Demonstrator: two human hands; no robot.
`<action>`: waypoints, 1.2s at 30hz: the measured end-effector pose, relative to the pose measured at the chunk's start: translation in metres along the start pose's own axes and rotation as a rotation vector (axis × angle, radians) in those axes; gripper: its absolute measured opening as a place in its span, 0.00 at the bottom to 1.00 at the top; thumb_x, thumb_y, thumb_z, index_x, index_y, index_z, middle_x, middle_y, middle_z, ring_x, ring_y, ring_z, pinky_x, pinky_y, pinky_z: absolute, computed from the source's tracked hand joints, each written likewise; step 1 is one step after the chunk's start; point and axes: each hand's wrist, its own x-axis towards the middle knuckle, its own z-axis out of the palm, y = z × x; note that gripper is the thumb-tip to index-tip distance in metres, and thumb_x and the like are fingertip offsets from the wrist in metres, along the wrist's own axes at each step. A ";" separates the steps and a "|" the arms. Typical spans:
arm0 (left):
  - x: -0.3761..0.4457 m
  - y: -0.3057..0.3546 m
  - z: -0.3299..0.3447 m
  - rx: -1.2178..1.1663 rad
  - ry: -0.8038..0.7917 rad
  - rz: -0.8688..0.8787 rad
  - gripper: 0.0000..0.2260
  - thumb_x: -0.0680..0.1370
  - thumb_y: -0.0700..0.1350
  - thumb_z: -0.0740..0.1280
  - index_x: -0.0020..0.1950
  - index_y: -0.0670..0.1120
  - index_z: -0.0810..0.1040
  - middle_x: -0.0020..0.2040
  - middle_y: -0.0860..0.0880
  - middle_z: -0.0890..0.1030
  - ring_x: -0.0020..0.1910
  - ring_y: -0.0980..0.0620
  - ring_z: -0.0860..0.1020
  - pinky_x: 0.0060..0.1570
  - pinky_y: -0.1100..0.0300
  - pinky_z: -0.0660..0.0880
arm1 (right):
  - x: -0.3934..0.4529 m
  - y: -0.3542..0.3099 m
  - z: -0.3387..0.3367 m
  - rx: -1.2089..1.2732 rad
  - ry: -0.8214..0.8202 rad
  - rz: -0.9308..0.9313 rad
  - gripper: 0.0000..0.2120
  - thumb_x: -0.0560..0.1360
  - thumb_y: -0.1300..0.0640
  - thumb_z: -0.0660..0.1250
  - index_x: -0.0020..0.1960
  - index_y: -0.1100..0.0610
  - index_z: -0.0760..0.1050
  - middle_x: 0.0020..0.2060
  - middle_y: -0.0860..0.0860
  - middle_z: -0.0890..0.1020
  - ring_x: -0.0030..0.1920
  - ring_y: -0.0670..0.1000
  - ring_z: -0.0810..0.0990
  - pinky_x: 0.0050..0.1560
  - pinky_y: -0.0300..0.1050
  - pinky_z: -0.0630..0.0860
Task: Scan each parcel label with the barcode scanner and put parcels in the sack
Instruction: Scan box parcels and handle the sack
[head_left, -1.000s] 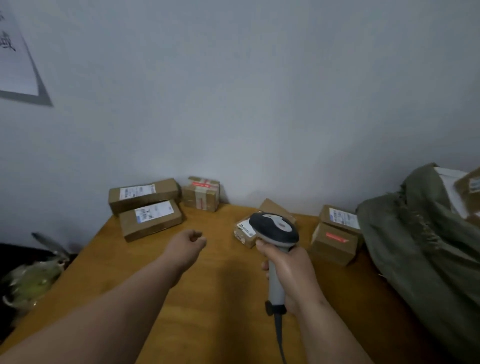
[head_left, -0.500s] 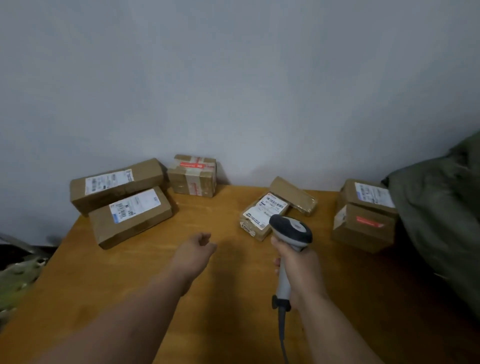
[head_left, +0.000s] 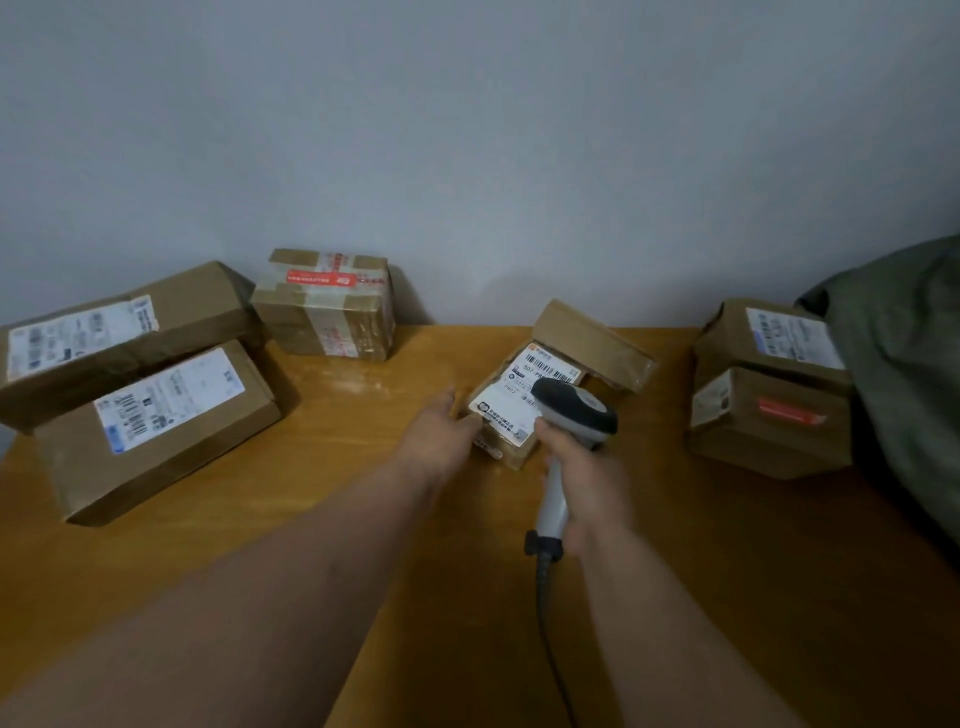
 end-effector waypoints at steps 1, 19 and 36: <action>0.003 0.000 0.003 -0.016 -0.020 -0.016 0.26 0.83 0.43 0.62 0.80 0.49 0.59 0.76 0.48 0.67 0.72 0.48 0.68 0.72 0.55 0.63 | 0.002 0.002 0.001 0.005 -0.005 0.011 0.15 0.71 0.51 0.76 0.55 0.54 0.80 0.49 0.50 0.83 0.53 0.53 0.80 0.60 0.54 0.75; -0.089 -0.064 -0.013 -0.519 -0.005 -0.141 0.13 0.80 0.35 0.65 0.59 0.50 0.73 0.57 0.44 0.83 0.55 0.46 0.82 0.57 0.47 0.79 | -0.092 0.036 -0.024 0.057 -0.124 -0.047 0.16 0.68 0.48 0.77 0.55 0.47 0.82 0.49 0.46 0.87 0.55 0.51 0.84 0.60 0.54 0.77; -0.238 -0.048 -0.054 -0.781 0.189 0.147 0.21 0.78 0.34 0.67 0.68 0.50 0.71 0.60 0.47 0.81 0.54 0.48 0.83 0.51 0.53 0.81 | -0.254 0.010 -0.056 -0.168 -0.342 -0.371 0.10 0.72 0.53 0.75 0.53 0.51 0.82 0.38 0.49 0.83 0.43 0.53 0.82 0.46 0.47 0.77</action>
